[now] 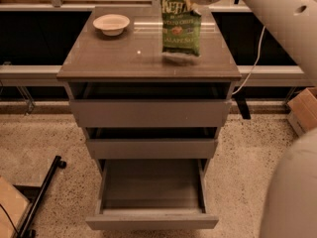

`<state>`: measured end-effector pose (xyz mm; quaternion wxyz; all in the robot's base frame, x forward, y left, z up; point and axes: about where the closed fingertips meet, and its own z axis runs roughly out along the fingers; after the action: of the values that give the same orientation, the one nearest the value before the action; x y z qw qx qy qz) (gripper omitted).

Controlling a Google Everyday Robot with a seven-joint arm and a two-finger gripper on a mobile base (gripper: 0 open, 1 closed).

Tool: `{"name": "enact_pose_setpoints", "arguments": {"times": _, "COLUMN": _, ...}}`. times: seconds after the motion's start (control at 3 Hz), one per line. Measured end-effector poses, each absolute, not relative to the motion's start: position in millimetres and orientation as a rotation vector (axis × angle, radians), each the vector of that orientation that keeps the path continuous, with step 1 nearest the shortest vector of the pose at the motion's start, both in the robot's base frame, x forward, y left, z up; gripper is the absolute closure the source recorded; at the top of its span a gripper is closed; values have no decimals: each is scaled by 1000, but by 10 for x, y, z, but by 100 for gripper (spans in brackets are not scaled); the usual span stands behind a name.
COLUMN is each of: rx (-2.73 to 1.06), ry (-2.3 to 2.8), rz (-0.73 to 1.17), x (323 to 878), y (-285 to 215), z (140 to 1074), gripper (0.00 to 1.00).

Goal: Pick green jalapeno chip bag from bottom drawer and place on counter

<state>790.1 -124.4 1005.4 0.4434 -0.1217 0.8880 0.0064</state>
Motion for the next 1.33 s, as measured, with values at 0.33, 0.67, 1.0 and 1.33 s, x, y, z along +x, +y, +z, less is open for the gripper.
{"name": "enact_pose_setpoints", "arguments": {"times": 0.33, "rx": -318, "ry": 2298, "rz": 84, "x": 8192, "y": -1190, "z": 9534, "gripper": 74}}
{"name": "enact_pose_setpoints", "arguments": {"times": 0.67, "rx": -319, "ry": 2293, "rz": 78, "x": 8182, "y": -1186, "z": 9555, "gripper": 51}}
{"name": "enact_pose_setpoints", "arguments": {"times": 1.0, "rx": -322, "ry": 2297, "rz": 79, "x": 8190, "y": -1169, "z": 9521, "gripper": 26}}
{"name": "enact_pose_setpoints", "arguments": {"times": 1.33, "rx": -325, "ry": 2301, "rz": 80, "x": 8196, "y": -1153, "z": 9491, "gripper": 3}}
